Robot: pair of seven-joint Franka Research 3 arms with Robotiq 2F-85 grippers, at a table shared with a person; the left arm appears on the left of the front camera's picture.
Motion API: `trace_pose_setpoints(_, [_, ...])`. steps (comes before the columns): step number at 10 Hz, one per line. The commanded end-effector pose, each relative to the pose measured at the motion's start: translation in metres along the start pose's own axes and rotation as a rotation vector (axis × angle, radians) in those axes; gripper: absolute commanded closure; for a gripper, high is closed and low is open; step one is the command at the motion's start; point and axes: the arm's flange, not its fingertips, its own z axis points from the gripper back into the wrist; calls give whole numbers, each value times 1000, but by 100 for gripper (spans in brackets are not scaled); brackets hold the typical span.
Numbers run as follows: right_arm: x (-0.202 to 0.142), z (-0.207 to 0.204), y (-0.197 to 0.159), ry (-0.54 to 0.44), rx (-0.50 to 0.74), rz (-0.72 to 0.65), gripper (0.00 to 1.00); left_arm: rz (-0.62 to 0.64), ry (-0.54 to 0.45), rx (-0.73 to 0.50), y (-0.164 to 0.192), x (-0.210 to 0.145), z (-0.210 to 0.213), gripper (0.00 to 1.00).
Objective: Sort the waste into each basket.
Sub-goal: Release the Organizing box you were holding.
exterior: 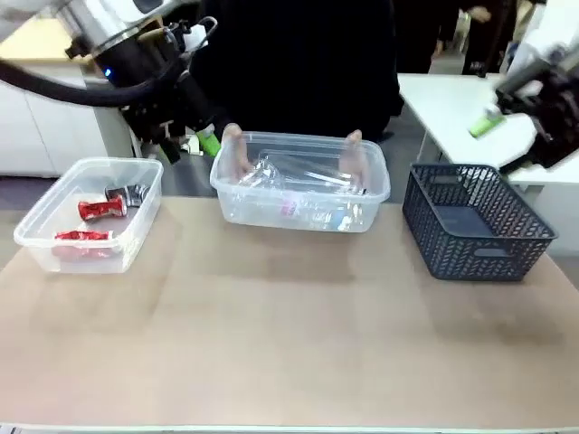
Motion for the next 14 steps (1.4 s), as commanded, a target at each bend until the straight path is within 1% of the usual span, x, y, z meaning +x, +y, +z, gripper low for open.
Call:
trace_pose_setpoints(1, [7,16,-38,15,193,-134,8,30,-101,-230,37,-48,9,0])
trace_pose_setpoints(2, [6,24,-52,0,331,-138,8,22,-175,-379,55,-67,15,0])
trace_pose_setpoints(3, [6,27,-62,-10,428,-166,8,73,-318,-554,76,-82,22,0])
trace_pose_setpoints(4, [8,24,-70,7,484,-199,8,140,-427,-661,97,-93,24,0])
trace_pose_setpoints(5, [11,19,-73,-2,498,-200,8,167,-470,-671,109,-99,24,0])
trace_pose_setpoints(6, [2,34,-70,6,396,-200,8,227,-467,-636,119,-96,21,0])
trace_pose_setpoints(7, [2,34,-70,6,396,-200,8,148,-404,-612,105,-100,34,0])
trace_pose_setpoints(14, [2,34,-70,6,396,-200,8,148,-404,-612,105,-100,34,0])
